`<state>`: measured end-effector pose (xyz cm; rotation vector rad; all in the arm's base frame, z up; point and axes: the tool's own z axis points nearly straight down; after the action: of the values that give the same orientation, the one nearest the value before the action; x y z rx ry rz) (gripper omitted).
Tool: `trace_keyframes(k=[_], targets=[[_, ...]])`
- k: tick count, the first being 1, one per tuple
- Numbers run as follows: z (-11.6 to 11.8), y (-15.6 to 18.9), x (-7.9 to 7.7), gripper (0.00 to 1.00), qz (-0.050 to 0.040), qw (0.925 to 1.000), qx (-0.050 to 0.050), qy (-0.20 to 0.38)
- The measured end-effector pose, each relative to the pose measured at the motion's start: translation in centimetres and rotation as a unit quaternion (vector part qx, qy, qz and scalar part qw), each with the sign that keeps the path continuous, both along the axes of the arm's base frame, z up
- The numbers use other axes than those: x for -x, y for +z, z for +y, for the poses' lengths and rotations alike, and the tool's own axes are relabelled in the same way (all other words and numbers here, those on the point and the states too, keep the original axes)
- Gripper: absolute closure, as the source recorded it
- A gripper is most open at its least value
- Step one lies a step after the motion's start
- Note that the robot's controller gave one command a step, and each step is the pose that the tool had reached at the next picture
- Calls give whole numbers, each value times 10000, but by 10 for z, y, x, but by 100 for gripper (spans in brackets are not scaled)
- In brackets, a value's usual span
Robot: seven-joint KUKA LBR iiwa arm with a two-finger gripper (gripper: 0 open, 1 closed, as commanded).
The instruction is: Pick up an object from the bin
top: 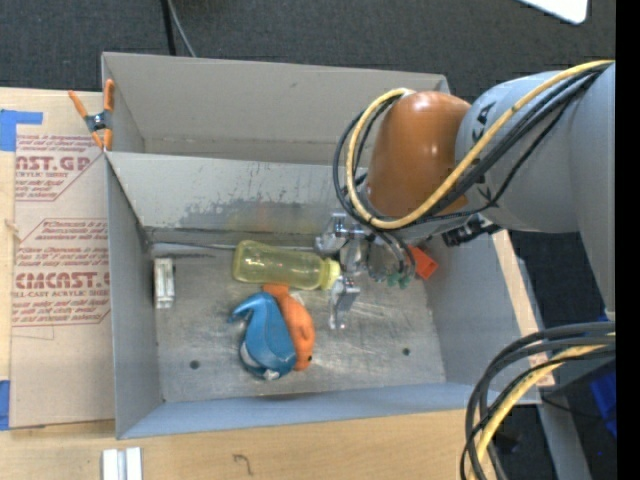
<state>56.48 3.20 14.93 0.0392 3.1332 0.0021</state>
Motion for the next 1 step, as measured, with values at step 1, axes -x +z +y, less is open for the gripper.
trace_keyframes(k=[1], targets=[[13, -9, -17, 0, 35, 9989, 1, -473]])
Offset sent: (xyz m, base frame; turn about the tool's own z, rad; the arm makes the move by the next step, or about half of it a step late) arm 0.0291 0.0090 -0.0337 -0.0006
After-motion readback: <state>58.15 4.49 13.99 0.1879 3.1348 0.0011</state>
